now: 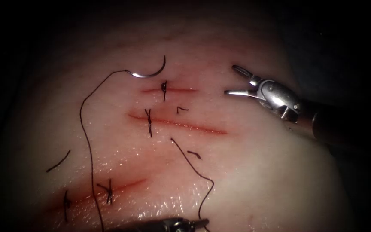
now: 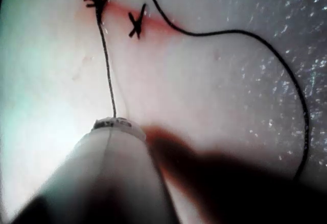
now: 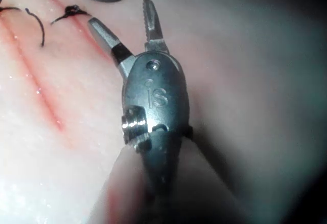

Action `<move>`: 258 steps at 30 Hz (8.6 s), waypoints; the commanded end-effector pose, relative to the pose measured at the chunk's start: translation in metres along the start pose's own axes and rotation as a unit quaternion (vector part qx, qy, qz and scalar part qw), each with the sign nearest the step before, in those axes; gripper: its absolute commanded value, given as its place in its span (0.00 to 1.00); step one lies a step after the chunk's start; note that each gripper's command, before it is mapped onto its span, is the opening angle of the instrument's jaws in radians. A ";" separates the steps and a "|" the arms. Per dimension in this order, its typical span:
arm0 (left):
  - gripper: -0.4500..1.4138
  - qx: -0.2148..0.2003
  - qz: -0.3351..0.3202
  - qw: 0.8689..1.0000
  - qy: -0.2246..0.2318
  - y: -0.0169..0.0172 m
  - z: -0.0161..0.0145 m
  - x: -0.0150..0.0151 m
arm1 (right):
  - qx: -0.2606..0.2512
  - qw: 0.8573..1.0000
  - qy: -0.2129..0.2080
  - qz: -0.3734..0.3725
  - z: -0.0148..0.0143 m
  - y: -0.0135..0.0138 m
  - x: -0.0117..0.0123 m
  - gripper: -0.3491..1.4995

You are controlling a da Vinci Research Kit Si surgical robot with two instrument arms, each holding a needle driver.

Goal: Wound Closure
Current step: Grasp a long length of suture with the left grasper, then grasp the needle with the right gripper and hand over more suture to the left, then wrap the suture two times around the right gripper counter clockwise.

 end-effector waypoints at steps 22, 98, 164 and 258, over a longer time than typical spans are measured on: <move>0.00 0.093 -0.074 0.992 -0.036 -0.0029 -0.0116 -0.0117 | 0.184 0.983 -0.001 -0.006 0.0061 -0.0071 -0.0028 0.34; 0.00 0.077 -0.041 0.991 -0.099 -0.0032 -0.0106 -0.0166 | 0.175 0.972 -0.137 0.082 0.0129 -0.0115 0.0064 0.00; 0.00 0.164 -0.137 0.973 -0.082 -0.0002 -0.0039 -0.0097 | 0.165 0.974 -0.130 0.086 0.0133 -0.0077 0.0036 0.00; 0.00 0.073 -0.068 0.989 -0.109 0.0003 -0.0034 -0.0261 | 0.284 0.929 0.110 0.211 0.0214 -0.0119 0.0062 0.07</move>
